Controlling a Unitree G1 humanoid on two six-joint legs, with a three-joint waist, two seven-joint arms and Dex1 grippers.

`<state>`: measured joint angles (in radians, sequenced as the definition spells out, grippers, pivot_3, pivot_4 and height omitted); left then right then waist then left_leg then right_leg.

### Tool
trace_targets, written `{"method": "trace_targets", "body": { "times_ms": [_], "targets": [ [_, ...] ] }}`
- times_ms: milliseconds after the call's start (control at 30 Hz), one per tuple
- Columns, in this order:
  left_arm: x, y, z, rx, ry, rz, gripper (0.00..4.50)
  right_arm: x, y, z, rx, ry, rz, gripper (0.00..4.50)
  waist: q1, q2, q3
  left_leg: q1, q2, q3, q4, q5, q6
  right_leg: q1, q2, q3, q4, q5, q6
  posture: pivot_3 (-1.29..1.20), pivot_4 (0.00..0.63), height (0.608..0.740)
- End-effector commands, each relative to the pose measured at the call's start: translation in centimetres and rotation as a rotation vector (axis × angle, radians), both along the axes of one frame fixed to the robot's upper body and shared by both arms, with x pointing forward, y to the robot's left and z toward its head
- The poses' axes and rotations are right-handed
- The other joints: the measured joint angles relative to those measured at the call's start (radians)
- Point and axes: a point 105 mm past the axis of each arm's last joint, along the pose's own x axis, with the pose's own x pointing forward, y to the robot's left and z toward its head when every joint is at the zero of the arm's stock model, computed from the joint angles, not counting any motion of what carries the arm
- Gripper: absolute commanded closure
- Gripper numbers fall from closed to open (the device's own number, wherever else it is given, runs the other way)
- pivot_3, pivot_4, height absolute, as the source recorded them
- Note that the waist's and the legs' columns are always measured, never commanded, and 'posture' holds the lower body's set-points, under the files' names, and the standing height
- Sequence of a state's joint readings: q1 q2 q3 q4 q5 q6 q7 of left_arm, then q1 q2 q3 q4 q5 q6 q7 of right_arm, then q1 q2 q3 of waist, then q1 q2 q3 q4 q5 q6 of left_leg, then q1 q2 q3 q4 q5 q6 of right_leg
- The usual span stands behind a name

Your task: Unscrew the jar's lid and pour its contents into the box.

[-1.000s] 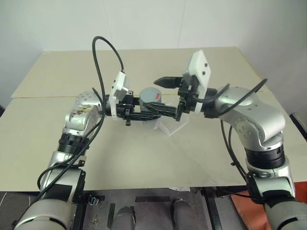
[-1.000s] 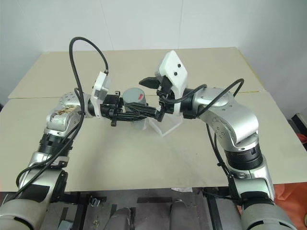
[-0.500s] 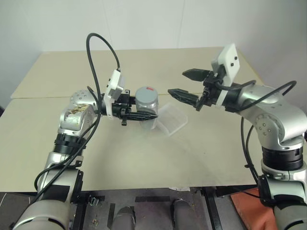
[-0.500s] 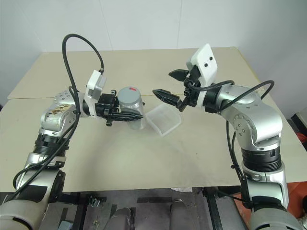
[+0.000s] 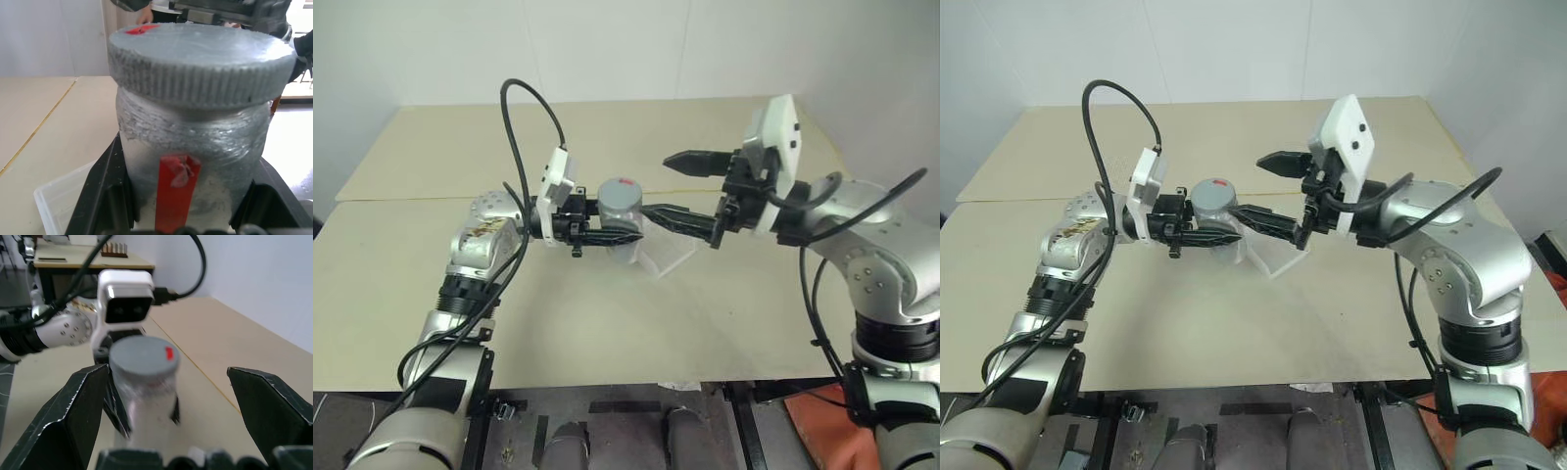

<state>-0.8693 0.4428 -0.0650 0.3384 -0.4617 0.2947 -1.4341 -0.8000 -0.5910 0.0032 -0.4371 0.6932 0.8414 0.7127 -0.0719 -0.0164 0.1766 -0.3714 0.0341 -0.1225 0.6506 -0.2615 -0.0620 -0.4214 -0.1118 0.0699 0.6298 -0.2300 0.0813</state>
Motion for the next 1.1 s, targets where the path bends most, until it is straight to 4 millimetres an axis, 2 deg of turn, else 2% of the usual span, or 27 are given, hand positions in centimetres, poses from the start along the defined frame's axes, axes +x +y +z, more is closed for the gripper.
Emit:
{"method": "trace_targets", "body": {
  "times_ms": [33, 267, 567, 800, 1100],
  "targets": [
    [0.0, -0.2, 1.4, -0.004, -0.066, -0.008, 2.58, -0.7, 1.4, 1.2, 0.010, -0.052, 0.044, 0.01, 0.000, 0.000, 0.000, 0.000, 0.000, 0.000, 0.000, 0.000, 0.000, 0.000, 0.000, 0.000, 0.000, 0.000, 0.000, 0.00, 0.150, 0.740],
    [-0.1, -0.1, 1.5, -0.003, -0.070, -0.010, 2.58, 0.5, 3.5, 0.9, 0.003, -0.049, 0.031, 0.01, -0.001, 0.000, 0.000, 0.000, 0.000, 0.000, 0.000, 0.000, 0.000, 0.000, 0.000, 0.000, 0.000, 0.000, 0.000, 0.00, 0.150, 0.740],
    [-0.5, 0.2, 1.4, 0.004, -0.073, -0.005, 2.58, 1.8, 3.9, 0.8, 0.026, -0.031, -0.011, 0.01, 0.000, 0.000, 0.000, 0.000, 0.000, 0.000, 0.000, 0.000, 0.000, 0.000, 0.000, 0.000, 0.000, 0.000, 0.000, 0.00, 0.150, 0.740],
    [-1.1, 0.4, 1.1, 0.017, -0.067, -0.013, 2.58, 2.1, 2.8, 0.6, 0.034, -0.026, -0.059, 0.01, -0.001, 0.000, 0.000, 0.000, 0.000, 0.000, 0.000, 0.000, 0.000, 0.000, 0.000, 0.000, 0.000, 0.000, 0.000, 0.00, 0.150, 0.740],
    [-1.4, 0.7, 1.2, 0.024, -0.067, -0.016, 2.58, 2.5, 0.2, 0.4, 0.030, -0.023, -0.126, 0.01, 0.001, 0.000, 0.000, 0.000, 0.000, 0.000, 0.000, 0.000, 0.000, 0.000, 0.000, 0.000, 0.000, 0.000, 0.000, 0.00, 0.150, 0.740]
  ]
}}
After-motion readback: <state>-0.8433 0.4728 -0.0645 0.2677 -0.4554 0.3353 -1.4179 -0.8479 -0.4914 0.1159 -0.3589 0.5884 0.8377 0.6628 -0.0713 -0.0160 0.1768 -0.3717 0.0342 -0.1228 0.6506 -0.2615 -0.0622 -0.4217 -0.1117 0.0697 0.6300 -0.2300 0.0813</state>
